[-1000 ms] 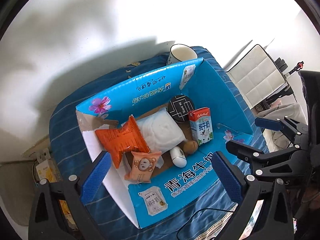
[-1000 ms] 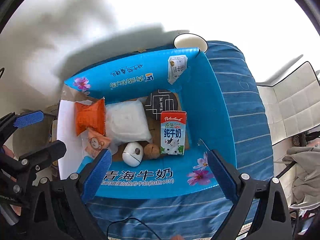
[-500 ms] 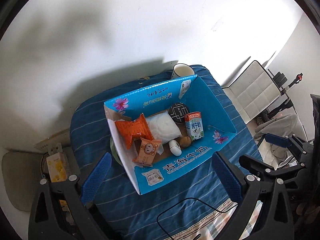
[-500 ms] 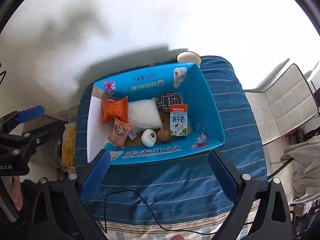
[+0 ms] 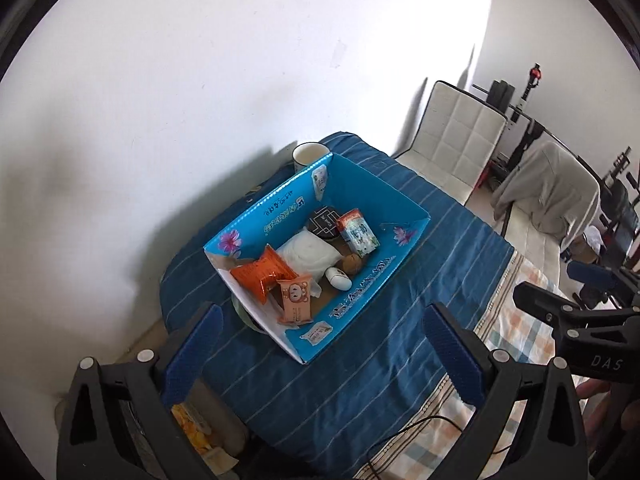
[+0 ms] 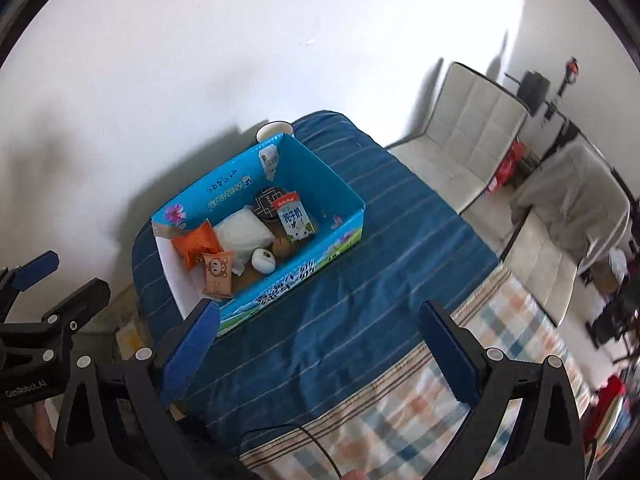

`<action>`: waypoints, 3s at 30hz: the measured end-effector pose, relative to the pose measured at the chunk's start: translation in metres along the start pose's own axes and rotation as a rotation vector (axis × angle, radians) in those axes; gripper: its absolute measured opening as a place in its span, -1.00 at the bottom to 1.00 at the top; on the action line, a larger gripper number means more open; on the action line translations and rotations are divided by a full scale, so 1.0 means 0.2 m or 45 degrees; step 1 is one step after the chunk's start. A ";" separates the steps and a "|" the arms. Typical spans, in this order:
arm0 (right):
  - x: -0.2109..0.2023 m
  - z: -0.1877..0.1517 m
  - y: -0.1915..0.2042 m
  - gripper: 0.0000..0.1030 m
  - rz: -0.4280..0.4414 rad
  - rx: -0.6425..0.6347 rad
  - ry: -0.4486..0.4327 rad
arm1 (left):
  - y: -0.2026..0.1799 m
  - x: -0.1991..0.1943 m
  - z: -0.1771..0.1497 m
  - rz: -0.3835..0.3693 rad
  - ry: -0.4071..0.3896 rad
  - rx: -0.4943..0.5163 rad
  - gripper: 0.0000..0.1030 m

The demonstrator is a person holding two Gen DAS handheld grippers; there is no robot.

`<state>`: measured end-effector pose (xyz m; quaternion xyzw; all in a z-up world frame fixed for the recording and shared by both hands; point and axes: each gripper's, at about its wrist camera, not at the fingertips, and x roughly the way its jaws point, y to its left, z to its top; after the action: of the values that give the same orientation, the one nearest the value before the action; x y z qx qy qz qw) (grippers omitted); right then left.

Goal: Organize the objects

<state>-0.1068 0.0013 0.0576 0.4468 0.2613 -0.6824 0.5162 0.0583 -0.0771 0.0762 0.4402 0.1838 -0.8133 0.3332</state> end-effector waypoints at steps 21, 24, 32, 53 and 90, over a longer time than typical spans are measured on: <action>-0.49 -0.43 0.09 1.00 -0.064 0.346 -0.031 | 0.08 -0.25 -0.16 0.045 0.097 0.050 1.00; -0.45 -0.43 0.12 1.00 -0.046 0.334 -0.006 | 0.11 -0.27 -0.16 0.068 0.081 0.036 1.00; -0.42 -0.40 0.17 1.00 -0.014 0.314 0.000 | 0.17 -0.28 -0.17 0.111 0.091 -0.008 1.00; -0.38 -0.38 0.23 1.00 -0.014 0.291 0.010 | 0.23 -0.25 -0.19 0.132 0.133 -0.064 1.00; -0.32 -0.29 0.33 1.00 -0.017 0.246 0.012 | 0.35 -0.27 -0.20 0.153 0.127 -0.153 1.00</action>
<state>-0.0218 0.0574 0.0939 0.4961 0.1996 -0.7056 0.4650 0.1530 -0.0822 0.0989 0.4697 0.2218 -0.7563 0.3976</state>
